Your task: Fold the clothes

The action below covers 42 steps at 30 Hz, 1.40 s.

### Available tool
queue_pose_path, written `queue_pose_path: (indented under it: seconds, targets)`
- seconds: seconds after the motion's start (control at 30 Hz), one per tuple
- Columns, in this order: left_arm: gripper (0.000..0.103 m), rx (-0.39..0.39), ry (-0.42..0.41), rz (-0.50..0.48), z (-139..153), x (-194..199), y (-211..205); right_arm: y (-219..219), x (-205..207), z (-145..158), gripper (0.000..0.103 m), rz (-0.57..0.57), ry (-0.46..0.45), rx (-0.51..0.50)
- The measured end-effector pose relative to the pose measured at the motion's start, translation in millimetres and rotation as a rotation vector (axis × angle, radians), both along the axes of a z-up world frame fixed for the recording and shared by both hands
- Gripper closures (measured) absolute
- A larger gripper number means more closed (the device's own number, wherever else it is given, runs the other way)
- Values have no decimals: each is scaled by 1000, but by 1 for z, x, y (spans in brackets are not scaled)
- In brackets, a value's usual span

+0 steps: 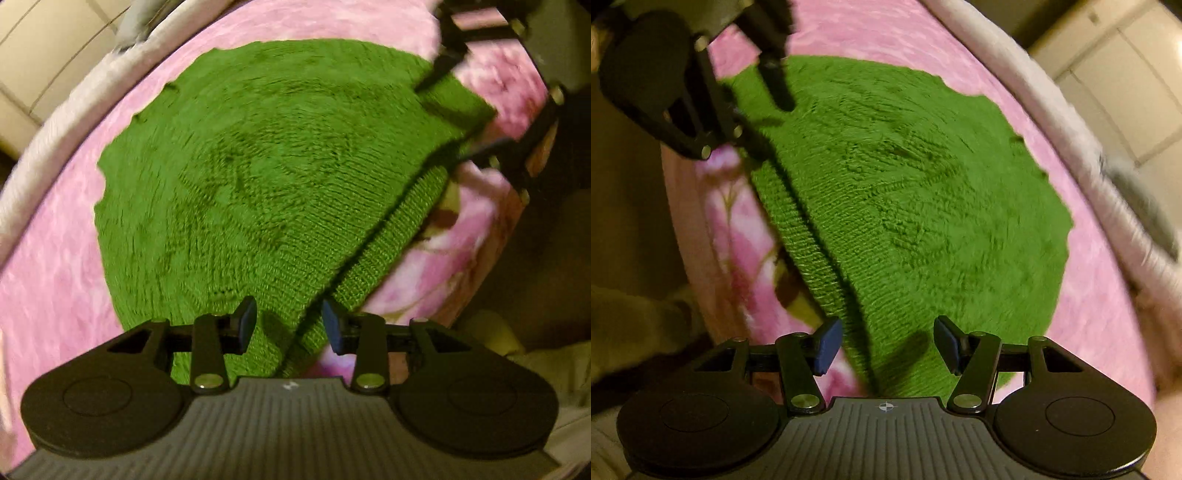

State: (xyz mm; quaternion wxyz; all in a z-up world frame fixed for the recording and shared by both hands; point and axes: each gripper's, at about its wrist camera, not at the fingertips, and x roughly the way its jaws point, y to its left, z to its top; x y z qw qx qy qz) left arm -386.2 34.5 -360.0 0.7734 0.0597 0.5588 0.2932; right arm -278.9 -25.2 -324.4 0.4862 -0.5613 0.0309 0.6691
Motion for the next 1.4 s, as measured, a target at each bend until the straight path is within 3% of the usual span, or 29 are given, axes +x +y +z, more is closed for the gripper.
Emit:
queue_pose_path:
  seconds: [0.17, 0.3, 0.33, 0.37, 0.4, 0.47, 0.67, 0.73, 0.9, 1.0, 1.07, 1.13, 1.23, 1.3, 1.4]
  targets:
    - [66, 72, 61, -73, -11, 5, -4, 3, 3, -3, 53, -6, -55, 103]
    - [67, 124, 111, -166, -20, 10, -8, 2, 4, -3, 70, 18, -58, 70]
    - [72, 127, 117, -188, -20, 10, -9, 1, 4, -2, 78, 26, -55, 59]
    - [90, 112, 116, -195, -20, 9, -7, 1, 5, -1, 84, 34, -53, 48]
    - [99, 100, 118, -189, -18, 9, -3, 0, 5, 0, 93, 41, -50, 37]
    - [99, 87, 109, -182, -11, 6, 2, -1, 5, 1, 101, 57, -45, 15]
    - [102, 57, 68, -244, 17, -10, -12, -4, 7, 6, 103, 104, -31, -52]
    - [103, 39, 103, -272, 7, -13, -23, -11, 5, 6, 103, 128, -34, -83]
    - [103, 2, 141, -226, -30, -4, -18, -3, 1, -22, 102, 119, -60, -178]
    - [100, -3, 151, -230, -27, -3, -21, 7, 1, -28, 97, 110, -40, -212]
    - [93, -106, 64, -136, -7, -14, -12, 9, 8, -18, 84, 61, 28, -237]
    - [92, -244, -49, 29, 11, -33, 3, 15, 26, -3, 50, -60, 159, -277]
    - [86, -374, -235, 344, 32, -73, 31, 19, 74, 17, 45, -355, 421, -316]
    - [70, -438, -381, 584, 38, -105, 51, 17, 115, 24, 44, -608, 629, -323]
    - [69, -543, -575, 902, 23, -142, 83, 13, 167, 16, 44, -932, 918, -293]
